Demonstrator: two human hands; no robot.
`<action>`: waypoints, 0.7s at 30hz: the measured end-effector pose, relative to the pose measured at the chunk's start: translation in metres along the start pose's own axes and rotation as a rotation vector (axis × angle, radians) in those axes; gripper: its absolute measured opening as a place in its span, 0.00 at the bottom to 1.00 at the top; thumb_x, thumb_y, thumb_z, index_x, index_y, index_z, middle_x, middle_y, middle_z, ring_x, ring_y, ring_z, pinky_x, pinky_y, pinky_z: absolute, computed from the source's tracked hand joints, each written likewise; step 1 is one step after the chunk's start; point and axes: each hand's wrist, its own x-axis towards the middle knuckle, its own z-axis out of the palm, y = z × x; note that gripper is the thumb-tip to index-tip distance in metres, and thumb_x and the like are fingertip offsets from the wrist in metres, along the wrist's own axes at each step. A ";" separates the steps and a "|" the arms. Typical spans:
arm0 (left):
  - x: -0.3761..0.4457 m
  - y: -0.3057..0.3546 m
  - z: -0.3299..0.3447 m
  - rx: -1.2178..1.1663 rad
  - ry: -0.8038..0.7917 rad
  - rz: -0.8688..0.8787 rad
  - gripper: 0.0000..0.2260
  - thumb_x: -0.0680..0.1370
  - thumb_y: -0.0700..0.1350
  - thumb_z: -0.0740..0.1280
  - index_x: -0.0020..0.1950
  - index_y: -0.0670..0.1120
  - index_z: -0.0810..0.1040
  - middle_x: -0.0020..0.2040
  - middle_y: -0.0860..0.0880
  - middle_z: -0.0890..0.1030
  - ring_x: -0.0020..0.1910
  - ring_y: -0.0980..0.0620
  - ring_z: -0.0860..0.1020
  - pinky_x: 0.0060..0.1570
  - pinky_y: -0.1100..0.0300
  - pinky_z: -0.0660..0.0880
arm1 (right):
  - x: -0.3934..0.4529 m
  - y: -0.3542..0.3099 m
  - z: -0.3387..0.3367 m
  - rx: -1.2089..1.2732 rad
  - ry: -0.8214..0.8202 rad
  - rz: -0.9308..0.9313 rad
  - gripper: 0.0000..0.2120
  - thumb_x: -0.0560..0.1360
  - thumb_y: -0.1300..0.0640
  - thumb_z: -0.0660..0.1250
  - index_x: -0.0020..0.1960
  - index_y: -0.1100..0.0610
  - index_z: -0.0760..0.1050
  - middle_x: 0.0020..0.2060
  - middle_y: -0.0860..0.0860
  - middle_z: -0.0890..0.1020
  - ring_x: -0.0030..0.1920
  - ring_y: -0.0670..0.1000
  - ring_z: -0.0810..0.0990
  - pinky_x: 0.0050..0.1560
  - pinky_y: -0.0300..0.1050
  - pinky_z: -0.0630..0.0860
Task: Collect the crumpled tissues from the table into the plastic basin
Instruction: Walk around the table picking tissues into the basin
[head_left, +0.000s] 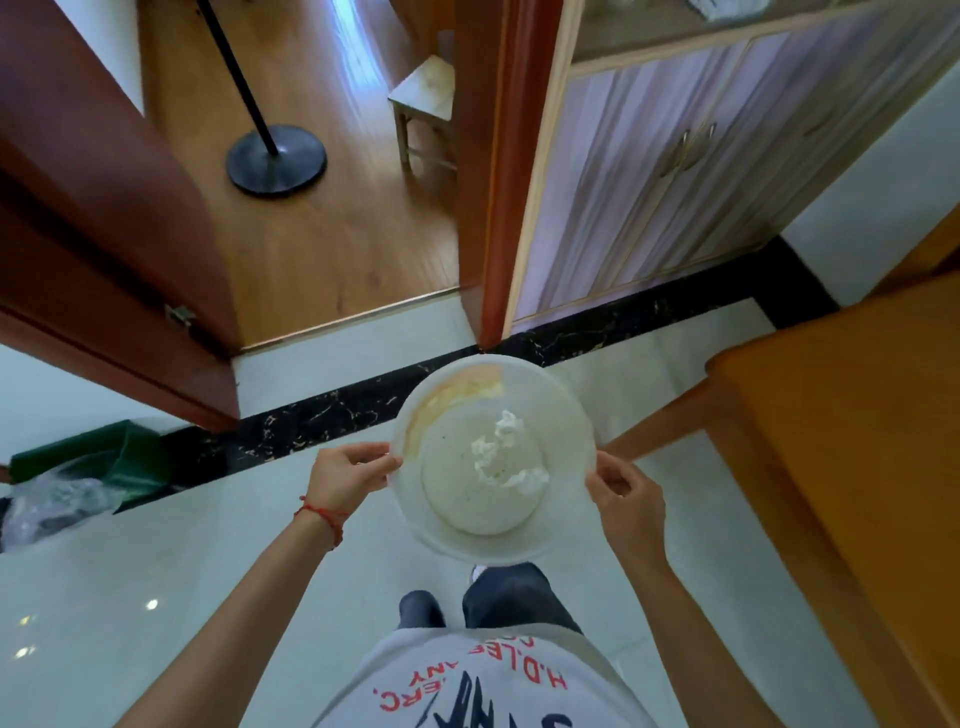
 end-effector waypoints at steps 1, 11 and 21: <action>0.012 0.010 0.006 0.003 -0.009 0.003 0.13 0.69 0.35 0.71 0.52 0.35 0.80 0.46 0.41 0.82 0.43 0.47 0.80 0.47 0.55 0.80 | 0.012 -0.004 0.000 0.008 0.007 0.014 0.11 0.73 0.59 0.67 0.54 0.58 0.78 0.41 0.52 0.80 0.43 0.52 0.77 0.43 0.38 0.73; 0.103 0.102 0.058 0.078 -0.129 0.054 0.10 0.69 0.34 0.70 0.50 0.37 0.81 0.39 0.48 0.81 0.41 0.48 0.79 0.35 0.69 0.79 | 0.107 -0.034 -0.005 0.025 0.116 0.069 0.07 0.72 0.61 0.67 0.50 0.61 0.79 0.37 0.54 0.80 0.38 0.52 0.77 0.39 0.35 0.72; 0.206 0.192 0.114 0.260 -0.376 0.120 0.06 0.69 0.33 0.70 0.41 0.41 0.82 0.30 0.50 0.82 0.36 0.48 0.78 0.36 0.64 0.79 | 0.155 -0.064 0.007 0.152 0.358 0.263 0.13 0.71 0.65 0.65 0.30 0.54 0.71 0.26 0.54 0.73 0.28 0.49 0.68 0.27 0.32 0.64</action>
